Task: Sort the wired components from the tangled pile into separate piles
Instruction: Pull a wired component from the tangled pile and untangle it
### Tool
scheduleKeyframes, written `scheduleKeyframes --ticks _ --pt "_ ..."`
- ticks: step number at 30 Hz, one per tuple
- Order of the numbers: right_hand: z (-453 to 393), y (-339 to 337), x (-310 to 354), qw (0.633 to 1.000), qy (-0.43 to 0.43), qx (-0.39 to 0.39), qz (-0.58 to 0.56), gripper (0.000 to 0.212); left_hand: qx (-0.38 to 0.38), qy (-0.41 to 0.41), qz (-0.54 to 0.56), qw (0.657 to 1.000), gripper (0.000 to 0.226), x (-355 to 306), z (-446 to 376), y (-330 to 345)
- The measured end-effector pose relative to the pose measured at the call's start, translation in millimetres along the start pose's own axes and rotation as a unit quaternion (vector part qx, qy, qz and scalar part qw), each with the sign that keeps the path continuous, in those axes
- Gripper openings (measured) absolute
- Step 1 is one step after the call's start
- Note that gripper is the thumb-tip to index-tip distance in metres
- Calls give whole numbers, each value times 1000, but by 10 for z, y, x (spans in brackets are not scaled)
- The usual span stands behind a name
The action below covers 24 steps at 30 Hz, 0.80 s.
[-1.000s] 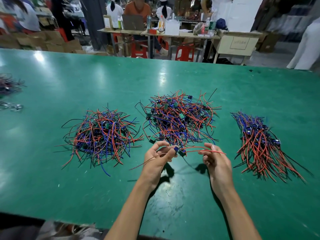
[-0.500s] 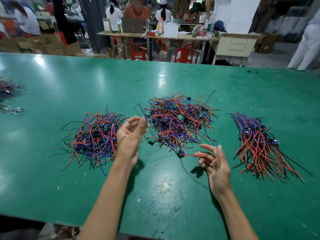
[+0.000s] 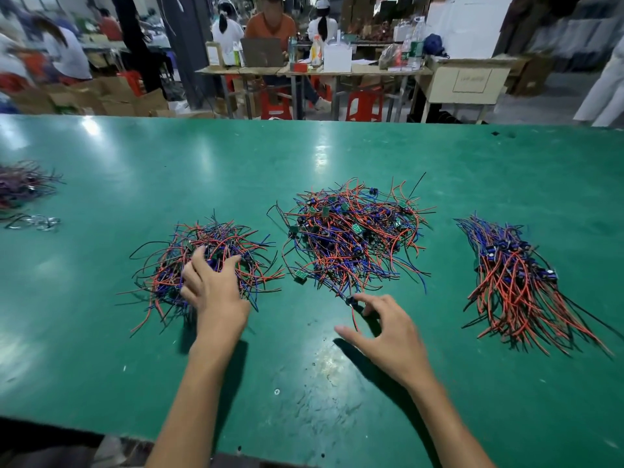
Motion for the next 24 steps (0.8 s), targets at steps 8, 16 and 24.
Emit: scheduleKeyframes --ticks 8,16,24 --pt "45 -65 15 997 -56 -43 2 13 120 327 21 937 34 -1106 604 644" --pt "77 -189 -187 949 -33 -66 -306 13 69 353 136 923 18 -1095 663 670" --pt "59 -238 -268 897 -29 -75 -435 26 -112 192 329 918 27 -710 -136 -360"
Point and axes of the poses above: each hand's wrist, its own z-axis away from the middle knuckle, its own y-axis out of the palm, x = y × z, the point moved 8 cm from there along -z, towards the middle knuckle, and after that the axes turned 10 degrees about x, right-handed, at the moved point
